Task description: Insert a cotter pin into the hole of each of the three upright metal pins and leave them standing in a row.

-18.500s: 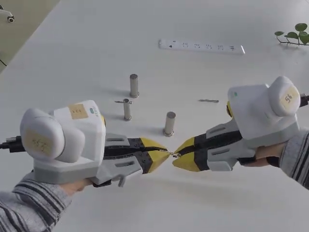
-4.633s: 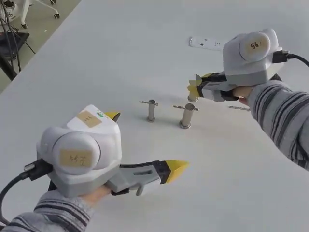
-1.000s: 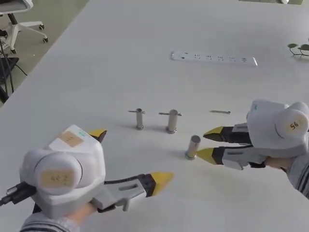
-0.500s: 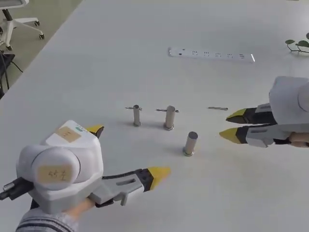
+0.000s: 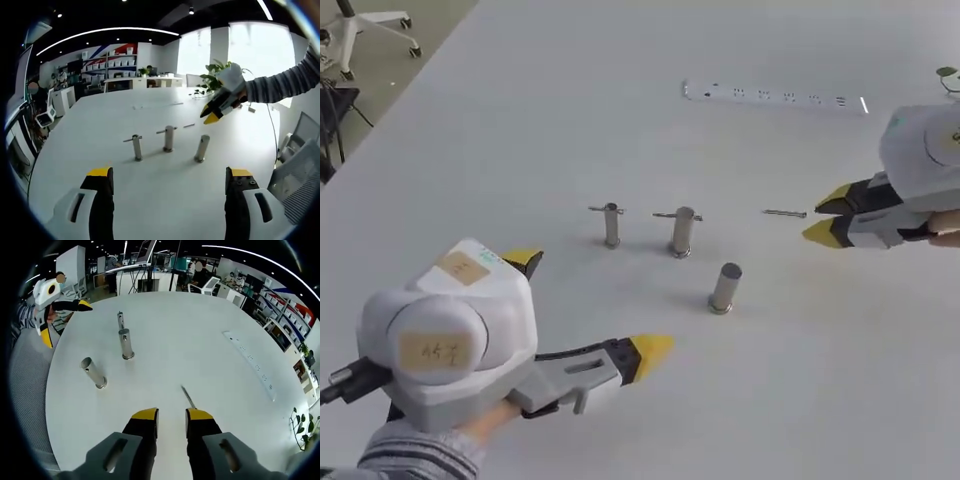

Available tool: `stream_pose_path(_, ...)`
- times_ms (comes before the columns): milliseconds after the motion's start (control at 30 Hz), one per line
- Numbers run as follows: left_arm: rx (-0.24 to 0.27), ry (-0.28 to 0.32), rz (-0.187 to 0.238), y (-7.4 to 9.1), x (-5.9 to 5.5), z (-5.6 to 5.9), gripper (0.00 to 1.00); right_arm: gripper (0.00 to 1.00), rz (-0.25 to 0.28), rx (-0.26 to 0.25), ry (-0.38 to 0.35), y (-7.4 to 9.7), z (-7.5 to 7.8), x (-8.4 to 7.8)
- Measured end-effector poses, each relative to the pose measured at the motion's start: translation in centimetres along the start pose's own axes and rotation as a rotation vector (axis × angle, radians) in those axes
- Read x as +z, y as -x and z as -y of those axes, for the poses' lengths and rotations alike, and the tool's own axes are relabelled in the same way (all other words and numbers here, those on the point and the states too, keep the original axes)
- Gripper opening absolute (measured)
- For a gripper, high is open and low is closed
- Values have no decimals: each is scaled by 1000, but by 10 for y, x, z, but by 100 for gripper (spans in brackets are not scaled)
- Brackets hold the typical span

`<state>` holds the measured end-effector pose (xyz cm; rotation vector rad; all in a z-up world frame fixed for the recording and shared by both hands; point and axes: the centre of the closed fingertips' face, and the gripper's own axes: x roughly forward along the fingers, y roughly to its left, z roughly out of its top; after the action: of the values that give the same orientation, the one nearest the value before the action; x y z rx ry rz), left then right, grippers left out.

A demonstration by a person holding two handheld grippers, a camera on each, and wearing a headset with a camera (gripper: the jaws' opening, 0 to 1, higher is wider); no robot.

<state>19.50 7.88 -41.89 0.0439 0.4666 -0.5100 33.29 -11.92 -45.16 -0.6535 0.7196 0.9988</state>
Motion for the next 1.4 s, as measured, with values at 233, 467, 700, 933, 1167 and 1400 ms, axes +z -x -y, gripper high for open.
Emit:
stream_pose_path(233,-2,-6,-4,-2,-1,-2,92,16,-31,-5,-30,-14,17,-7)
stream_pose_path(467,-16,2,-16,-4,-5,-1,91,15,-56,5,-72,-28,31,-15)
stream_pose_path(700,-14,5,-28,-5,-7,-3,90,12,-55,25,-102,-37,31,-16)
stream_pose_path(933,-15,9,-33,-6,-8,-3,90,7,-79,59,-110,-42,29,-17)
stream_pose_path(1167,-20,7,-36,-7,-7,-3,88,0,-129,87,-27,-44,25,-16)
stream_pose_path(1400,-29,3,-32,-9,-5,-1,86,0,-154,87,12,-47,33,-23)
